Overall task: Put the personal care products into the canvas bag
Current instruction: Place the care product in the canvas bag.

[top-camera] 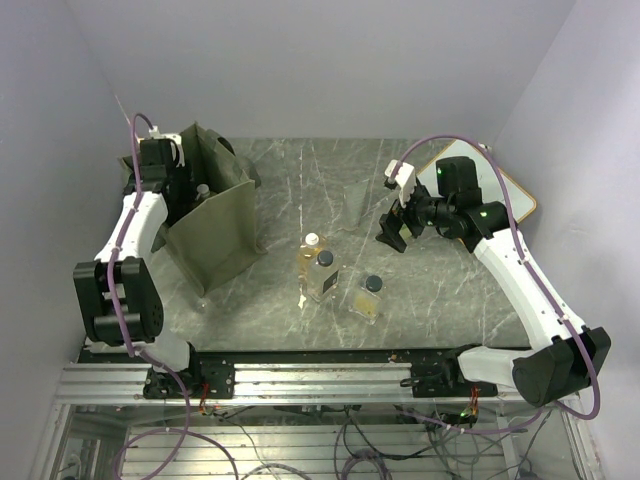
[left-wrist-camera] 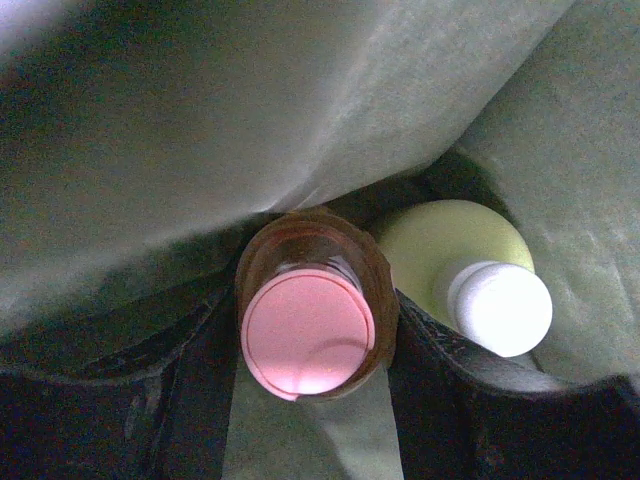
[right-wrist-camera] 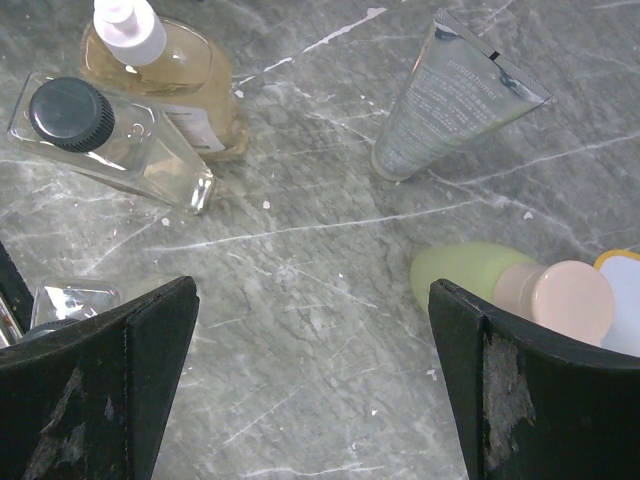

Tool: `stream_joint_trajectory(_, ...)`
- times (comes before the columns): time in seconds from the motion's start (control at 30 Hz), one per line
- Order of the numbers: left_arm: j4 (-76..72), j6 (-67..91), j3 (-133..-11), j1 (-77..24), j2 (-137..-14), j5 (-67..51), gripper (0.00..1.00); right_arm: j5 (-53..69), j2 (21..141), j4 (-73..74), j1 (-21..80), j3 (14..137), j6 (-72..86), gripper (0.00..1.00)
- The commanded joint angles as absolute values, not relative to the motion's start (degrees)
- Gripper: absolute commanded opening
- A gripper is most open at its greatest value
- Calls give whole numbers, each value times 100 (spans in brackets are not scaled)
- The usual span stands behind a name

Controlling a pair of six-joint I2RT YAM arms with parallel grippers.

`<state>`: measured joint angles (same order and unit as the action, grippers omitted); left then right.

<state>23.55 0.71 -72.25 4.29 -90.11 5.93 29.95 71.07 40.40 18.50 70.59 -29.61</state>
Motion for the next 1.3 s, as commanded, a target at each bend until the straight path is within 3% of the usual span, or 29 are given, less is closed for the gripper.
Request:
stream_joint_trajectory(0.0, 2127, 112, -7172, 419, -8590, 357, 45, 2962, 7042, 3986, 1890, 7010, -2980, 100)
stream_joint_trajectory(0.67, 2255, 131, -7189, 414, -8654, 326, 70, 2944, 6921, 4017, 1897, 6965, -2918, 100)
stream_joint_trajectory(1.27, 2313, 64, -7357, 413, -8468, 337, 79, 2962, 6956, 4026, 1898, 6986, -2944, 100)
